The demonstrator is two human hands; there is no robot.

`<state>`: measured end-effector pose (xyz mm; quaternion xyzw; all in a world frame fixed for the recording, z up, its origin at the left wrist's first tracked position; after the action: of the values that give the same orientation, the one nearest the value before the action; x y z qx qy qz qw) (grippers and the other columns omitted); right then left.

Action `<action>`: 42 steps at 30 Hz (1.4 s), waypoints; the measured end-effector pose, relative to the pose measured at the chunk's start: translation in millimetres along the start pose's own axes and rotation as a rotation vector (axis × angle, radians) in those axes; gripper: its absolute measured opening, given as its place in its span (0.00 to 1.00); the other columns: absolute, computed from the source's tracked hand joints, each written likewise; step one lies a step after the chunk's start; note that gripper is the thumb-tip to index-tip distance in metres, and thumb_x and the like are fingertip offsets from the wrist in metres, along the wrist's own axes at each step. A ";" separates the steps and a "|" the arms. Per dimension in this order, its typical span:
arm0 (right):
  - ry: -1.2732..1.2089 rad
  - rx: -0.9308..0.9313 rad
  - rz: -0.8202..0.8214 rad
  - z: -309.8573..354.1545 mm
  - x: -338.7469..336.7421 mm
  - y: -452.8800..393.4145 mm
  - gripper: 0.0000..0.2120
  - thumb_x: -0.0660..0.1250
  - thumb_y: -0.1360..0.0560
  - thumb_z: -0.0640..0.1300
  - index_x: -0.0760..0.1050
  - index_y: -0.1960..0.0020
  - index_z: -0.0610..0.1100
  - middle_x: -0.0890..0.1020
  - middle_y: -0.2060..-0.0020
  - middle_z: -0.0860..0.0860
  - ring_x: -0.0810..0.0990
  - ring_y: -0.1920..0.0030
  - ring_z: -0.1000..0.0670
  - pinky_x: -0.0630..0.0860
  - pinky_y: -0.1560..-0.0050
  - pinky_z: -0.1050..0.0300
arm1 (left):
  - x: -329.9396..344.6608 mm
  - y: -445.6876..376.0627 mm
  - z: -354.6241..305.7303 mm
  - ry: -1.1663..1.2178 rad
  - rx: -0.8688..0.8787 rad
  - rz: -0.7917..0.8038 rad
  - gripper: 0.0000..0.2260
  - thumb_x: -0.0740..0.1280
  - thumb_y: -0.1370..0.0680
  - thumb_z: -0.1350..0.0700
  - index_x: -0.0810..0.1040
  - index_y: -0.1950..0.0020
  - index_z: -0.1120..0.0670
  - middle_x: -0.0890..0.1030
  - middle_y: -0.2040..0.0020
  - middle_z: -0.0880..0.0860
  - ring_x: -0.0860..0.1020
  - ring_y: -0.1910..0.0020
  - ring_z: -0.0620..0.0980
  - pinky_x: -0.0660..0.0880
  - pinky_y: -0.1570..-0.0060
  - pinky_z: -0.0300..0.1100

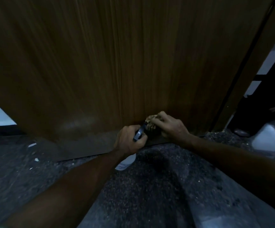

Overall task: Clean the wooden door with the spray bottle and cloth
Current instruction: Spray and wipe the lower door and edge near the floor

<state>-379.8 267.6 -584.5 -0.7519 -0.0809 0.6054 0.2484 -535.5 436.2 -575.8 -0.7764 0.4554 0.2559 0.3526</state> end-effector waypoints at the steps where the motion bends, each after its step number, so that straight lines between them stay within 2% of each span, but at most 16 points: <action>1: 0.008 -0.025 -0.038 5.5 0.9 -3.8 0.22 0.65 0.24 0.42 0.73 0.29 0.42 0.73 0.40 0.42 0.79 0.51 0.45 0.81 0.63 0.56 | -2.0 2.9 5.0 -0.003 -0.005 0.002 0.13 0.69 0.25 0.53 0.72 0.66 0.57 0.75 0.73 0.51 0.74 0.73 0.49 0.60 0.76 0.37; 3: 0.103 -0.160 0.033 10.6 11.0 -6.2 0.19 0.61 0.21 0.42 0.75 0.31 0.42 0.75 0.41 0.41 0.80 0.54 0.44 0.79 0.67 0.56 | -4.4 5.7 13.3 0.005 -0.020 0.009 0.14 0.67 0.26 0.50 0.71 0.67 0.56 0.75 0.73 0.52 0.74 0.74 0.50 0.64 0.74 0.44; 6: 0.292 -0.394 0.343 18.6 35.9 -0.5 0.20 0.52 0.18 0.41 0.78 0.33 0.45 0.75 0.35 0.42 0.82 0.55 0.46 0.77 0.69 0.57 | -5.7 11.3 25.0 -0.002 -0.006 0.019 0.15 0.67 0.26 0.50 0.68 0.69 0.53 0.75 0.73 0.50 0.74 0.75 0.49 0.64 0.74 0.44; 8: 0.275 -0.336 0.421 23.1 34.4 -1.6 0.19 0.53 0.16 0.41 0.74 0.29 0.45 0.71 0.32 0.42 0.81 0.51 0.44 0.78 0.64 0.53 | -4.7 13.5 30.5 -0.004 0.013 0.027 0.15 0.68 0.25 0.51 0.67 0.69 0.51 0.74 0.74 0.49 0.73 0.75 0.48 0.61 0.75 0.40; 10: 0.097 -0.193 0.265 29.4 21.8 -8.1 0.21 0.64 0.18 0.40 0.70 0.26 0.44 0.70 0.35 0.41 0.80 0.49 0.43 0.79 0.63 0.54 | -4.2 13.6 37.0 0.010 -0.002 0.033 0.14 0.68 0.26 0.51 0.69 0.69 0.53 0.73 0.74 0.48 0.72 0.75 0.47 0.60 0.74 0.41; 12: -0.047 -0.006 0.079 36.0 9.4 -11.1 0.28 0.68 0.22 0.37 0.67 0.23 0.44 0.70 0.35 0.41 0.77 0.45 0.44 0.80 0.56 0.57 | -4.9 15.3 41.4 0.022 -0.003 0.029 0.14 0.67 0.26 0.50 0.70 0.68 0.54 0.72 0.74 0.48 0.71 0.76 0.46 0.60 0.73 0.41; 15: -0.067 0.068 0.034 48.0 15.5 -13.1 0.34 0.70 0.22 0.35 0.62 0.20 0.45 0.68 0.32 0.40 0.74 0.40 0.44 0.80 0.51 0.57 | -7.5 17.8 50.7 0.011 0.011 0.001 0.16 0.70 0.24 0.55 0.69 0.68 0.51 0.70 0.75 0.46 0.74 0.73 0.43 0.57 0.74 0.34; 18: 0.028 -0.088 0.268 61.2 36.8 -14.5 0.29 0.68 0.20 0.40 0.64 0.21 0.45 0.65 0.29 0.41 0.73 0.38 0.43 0.79 0.52 0.55 | -8.3 21.4 61.4 0.044 -0.017 -0.022 0.16 0.69 0.24 0.52 0.67 0.68 0.50 0.71 0.74 0.46 0.71 0.76 0.44 0.58 0.74 0.35; 21: 0.123 -0.139 0.609 80.6 47.9 -19.3 0.23 0.57 0.14 0.40 0.63 0.20 0.45 0.58 0.24 0.42 0.71 0.33 0.41 0.78 0.46 0.51 | -12.9 26.2 65.2 0.084 -0.039 -0.028 0.16 0.67 0.26 0.50 0.64 0.70 0.47 0.69 0.75 0.46 0.69 0.77 0.44 0.57 0.73 0.37; 23: 0.099 -0.085 0.567 87.9 34.1 -30.8 0.24 0.56 0.15 0.40 0.61 0.20 0.46 0.59 0.25 0.42 0.71 0.35 0.42 0.78 0.47 0.51 | -17.9 33.0 64.5 0.116 -0.054 -0.013 0.16 0.67 0.26 0.51 0.64 0.70 0.47 0.69 0.76 0.46 0.69 0.77 0.44 0.57 0.74 0.35; 27: -0.009 -0.044 0.281 86.3 -7.8 -53.8 0.30 0.68 0.21 0.39 0.61 0.22 0.50 0.65 0.34 0.43 0.75 0.44 0.44 0.80 0.55 0.55 | -28.9 45.5 73.4 0.103 -0.094 0.062 0.15 0.66 0.27 0.48 0.66 0.70 0.49 0.71 0.74 0.47 0.68 0.76 0.44 0.60 0.73 0.41; 32: -0.052 0.044 0.131 89.5 -27.0 -61.0 0.32 0.71 0.26 0.34 0.67 0.25 0.48 0.68 0.38 0.42 0.76 0.44 0.43 0.83 0.57 0.52 | -45.2 55.5 78.1 0.053 -0.127 0.166 0.17 0.64 0.27 0.42 0.66 0.70 0.51 0.72 0.73 0.50 0.72 0.74 0.53 0.66 0.70 0.47; 35: -0.041 0.082 0.136 91.4 -20.3 -61.1 0.33 0.71 0.26 0.34 0.65 0.25 0.47 0.68 0.39 0.43 0.76 0.44 0.43 0.84 0.57 0.50 | -57.9 58.1 78.4 -0.047 -0.208 0.186 0.19 0.67 0.26 0.42 0.70 0.70 0.54 0.75 0.72 0.51 0.77 0.71 0.57 0.68 0.69 0.46; 38: -0.064 0.121 0.149 99.1 -4.3 -61.2 0.34 0.72 0.27 0.33 0.63 0.25 0.47 0.68 0.40 0.44 0.76 0.47 0.45 0.83 0.55 0.51 | -68.9 60.7 81.8 -0.148 -0.287 0.176 0.20 0.69 0.24 0.42 0.75 0.66 0.57 0.81 0.66 0.56 0.80 0.65 0.59 0.76 0.65 0.50; 40: -0.077 0.080 0.227 105.2 12.9 -61.0 0.32 0.71 0.24 0.37 0.61 0.25 0.48 0.66 0.37 0.45 0.76 0.46 0.47 0.82 0.53 0.52 | -75.8 61.0 88.9 -0.126 -0.284 0.149 0.19 0.68 0.26 0.42 0.75 0.65 0.58 0.81 0.66 0.57 0.80 0.66 0.60 0.76 0.66 0.50; 42: -0.023 -0.037 0.409 112.1 37.8 -62.0 0.27 0.67 0.19 0.45 0.59 0.24 0.49 0.63 0.32 0.44 0.78 0.43 0.46 0.82 0.51 0.51 | -84.2 61.1 95.7 -0.098 -0.256 0.118 0.18 0.67 0.26 0.43 0.72 0.67 0.56 0.80 0.68 0.56 0.80 0.69 0.58 0.72 0.70 0.47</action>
<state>-465.6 368.1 -604.2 -0.7501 0.0596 0.6501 0.1056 -635.2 534.7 -593.9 -0.7735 0.4461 0.3696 0.2569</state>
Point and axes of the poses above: each hand's wrist, its own y-axis away from the middle knuckle, its own x-axis out of the palm, z = x × y, the point moved 2 cm from there along -y, towards the middle knuckle
